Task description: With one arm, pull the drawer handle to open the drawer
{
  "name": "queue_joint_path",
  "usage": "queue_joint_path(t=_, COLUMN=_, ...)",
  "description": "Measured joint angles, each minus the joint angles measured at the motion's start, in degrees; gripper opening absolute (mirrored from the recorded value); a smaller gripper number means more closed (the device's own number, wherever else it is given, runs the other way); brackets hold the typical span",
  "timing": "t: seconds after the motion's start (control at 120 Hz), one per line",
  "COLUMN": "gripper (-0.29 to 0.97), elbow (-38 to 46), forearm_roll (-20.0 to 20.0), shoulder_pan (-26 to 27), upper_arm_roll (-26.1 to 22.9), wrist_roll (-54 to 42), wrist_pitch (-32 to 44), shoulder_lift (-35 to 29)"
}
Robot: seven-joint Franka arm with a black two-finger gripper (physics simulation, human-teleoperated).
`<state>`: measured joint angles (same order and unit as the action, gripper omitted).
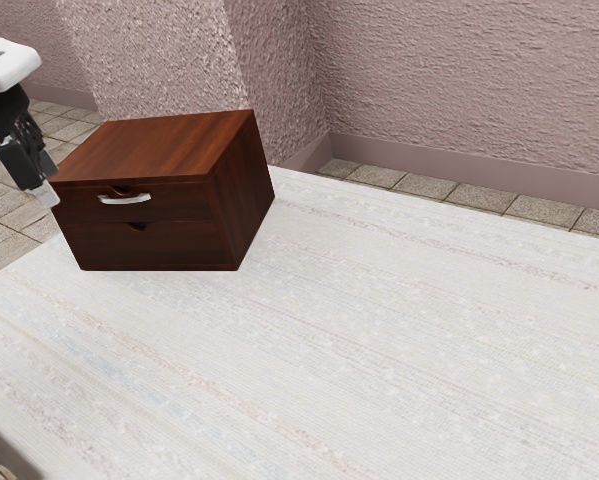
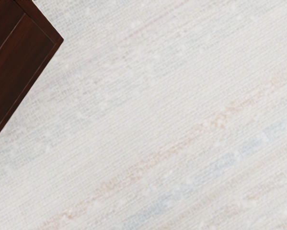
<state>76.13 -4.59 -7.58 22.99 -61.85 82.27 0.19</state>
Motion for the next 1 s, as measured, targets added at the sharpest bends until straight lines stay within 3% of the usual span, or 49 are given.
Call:
queue_joint_path(t=0.25, gripper=0.68, elbow=0.80, forearm_roll=5.63, shoulder_pan=-1.11, upper_arm_roll=-2.14, wrist_roll=-0.45, wrist_pitch=0.44, shoulder_lift=-0.51)
queue_joint_path(t=0.483, gripper=0.68, elbow=8.38, forearm_roll=10.76, shoulder_pan=3.30, upper_arm_roll=-2.08, wrist_roll=-1.03, wrist_pitch=1.83, shoulder_lift=-5.80)
queue_joint_path(t=0.725, gripper=0.68, elbow=19.70, forearm_roll=18.07, shoulder_pan=3.80, upper_arm_roll=-1.98, wrist_roll=-1.45, wrist_pitch=7.92, shoulder_lift=-14.13)
queue_joint_path(t=1.0, gripper=0.68, elbow=28.22, forearm_roll=25.55, shoulder_pan=3.72, upper_arm_roll=1.00, wrist_roll=-3.00, wrist_pitch=18.57, shoulder_lift=-16.69)
